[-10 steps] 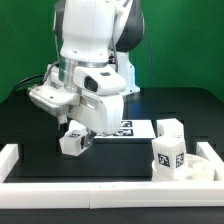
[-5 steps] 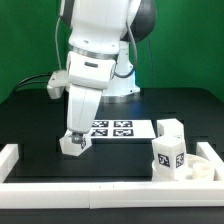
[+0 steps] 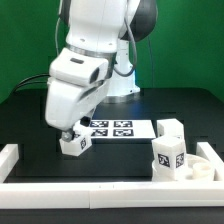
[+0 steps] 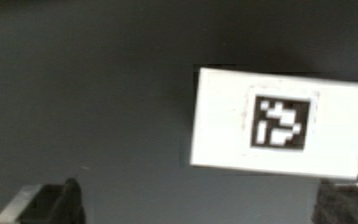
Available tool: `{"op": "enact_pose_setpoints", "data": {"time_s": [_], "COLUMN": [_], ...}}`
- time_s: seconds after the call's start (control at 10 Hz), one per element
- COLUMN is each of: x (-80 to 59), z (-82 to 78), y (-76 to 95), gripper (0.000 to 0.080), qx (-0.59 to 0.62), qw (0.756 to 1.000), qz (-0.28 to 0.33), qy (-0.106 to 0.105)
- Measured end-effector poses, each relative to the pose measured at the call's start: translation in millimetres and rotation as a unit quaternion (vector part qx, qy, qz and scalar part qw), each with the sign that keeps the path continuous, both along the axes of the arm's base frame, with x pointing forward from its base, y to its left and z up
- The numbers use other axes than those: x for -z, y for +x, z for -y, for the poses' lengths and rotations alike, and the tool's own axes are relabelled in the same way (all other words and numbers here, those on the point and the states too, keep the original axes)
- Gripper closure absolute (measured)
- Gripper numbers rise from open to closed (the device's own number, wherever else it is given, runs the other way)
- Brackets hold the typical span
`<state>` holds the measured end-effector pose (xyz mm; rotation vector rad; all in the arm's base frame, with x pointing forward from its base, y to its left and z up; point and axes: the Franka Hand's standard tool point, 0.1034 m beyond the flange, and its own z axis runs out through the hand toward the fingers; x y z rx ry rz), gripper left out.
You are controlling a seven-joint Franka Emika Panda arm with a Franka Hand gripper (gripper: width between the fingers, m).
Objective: Assemble stool
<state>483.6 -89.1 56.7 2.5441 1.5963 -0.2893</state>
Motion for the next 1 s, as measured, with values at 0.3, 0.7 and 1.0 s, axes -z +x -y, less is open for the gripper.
{"op": "enact_pose_setpoints", "data": {"time_s": [0.3, 0.7, 1.0], "x": [1.1, 2.6, 6.7], "z": [10.8, 12.6, 13.9], "y": [0.3, 0.4, -1.8], "gripper": [0.0150, 0.0150, 0.0150], "qx": [0.258, 0.360, 0.604], "qw": [0.966, 0.932, 0.796], "qz": [0.012, 0.027, -0.031], "qy": [-0.008, -0.014, -0.022]}}
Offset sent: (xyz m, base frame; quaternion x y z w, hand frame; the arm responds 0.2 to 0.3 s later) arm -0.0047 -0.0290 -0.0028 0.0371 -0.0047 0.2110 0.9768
